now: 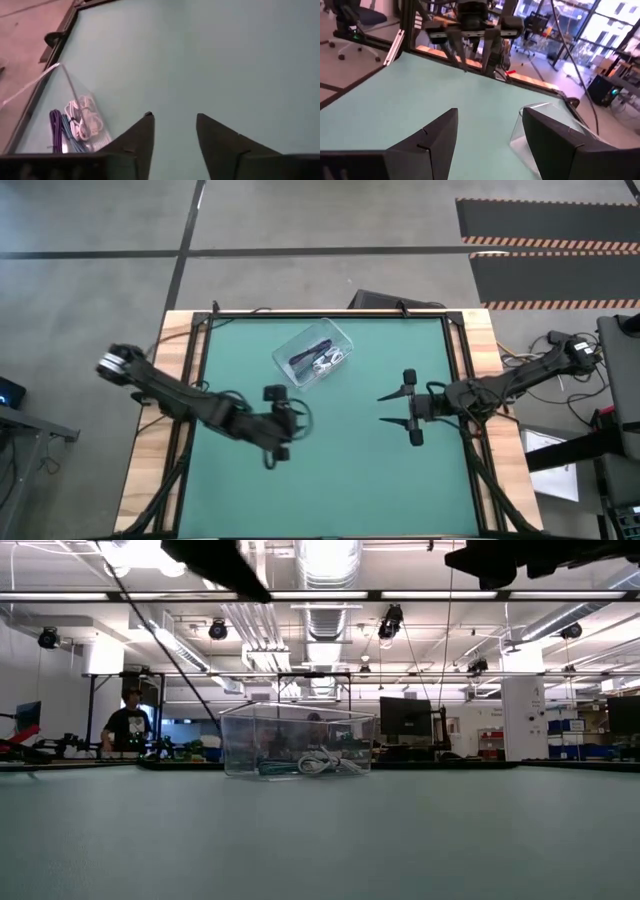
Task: Pick and place USB-C Cables
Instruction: Return to Home Position
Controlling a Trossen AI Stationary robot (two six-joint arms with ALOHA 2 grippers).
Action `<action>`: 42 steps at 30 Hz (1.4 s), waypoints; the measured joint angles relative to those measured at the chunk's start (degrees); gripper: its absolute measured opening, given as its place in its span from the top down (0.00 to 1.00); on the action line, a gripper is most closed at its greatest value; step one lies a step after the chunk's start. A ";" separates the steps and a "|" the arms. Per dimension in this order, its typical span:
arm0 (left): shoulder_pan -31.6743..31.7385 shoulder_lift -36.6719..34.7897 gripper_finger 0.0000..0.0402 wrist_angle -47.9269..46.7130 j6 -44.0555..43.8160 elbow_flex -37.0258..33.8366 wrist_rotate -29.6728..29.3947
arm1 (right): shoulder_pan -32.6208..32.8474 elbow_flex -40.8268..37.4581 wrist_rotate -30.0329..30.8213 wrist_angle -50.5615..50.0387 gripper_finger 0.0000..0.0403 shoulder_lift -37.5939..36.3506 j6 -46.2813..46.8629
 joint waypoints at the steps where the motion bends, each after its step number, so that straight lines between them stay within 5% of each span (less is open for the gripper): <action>1: -0.02 -2.78 0.69 2.56 0.03 -3.52 0.07 | 0.00 -0.99 0.01 1.59 0.47 0.00 -0.62; 9: -0.02 -26.00 0.88 20.03 -0.16 -28.92 0.48 | -1.33 -6.56 0.73 10.52 0.47 -1.78 -2.89; 15: -0.02 -42.27 0.97 23.58 -0.11 -40.25 0.71 | -3.85 -9.81 0.90 10.20 0.47 -6.65 -2.39; 32: 0.07 -73.14 1.00 23.40 6.19 -53.11 0.50 | -10.91 -14.93 0.47 -1.15 0.47 -25.15 0.69; 42: 0.07 -80.66 1.00 21.57 7.38 -57.42 0.48 | -10.91 -14.93 0.45 -11.22 0.47 -35.99 0.60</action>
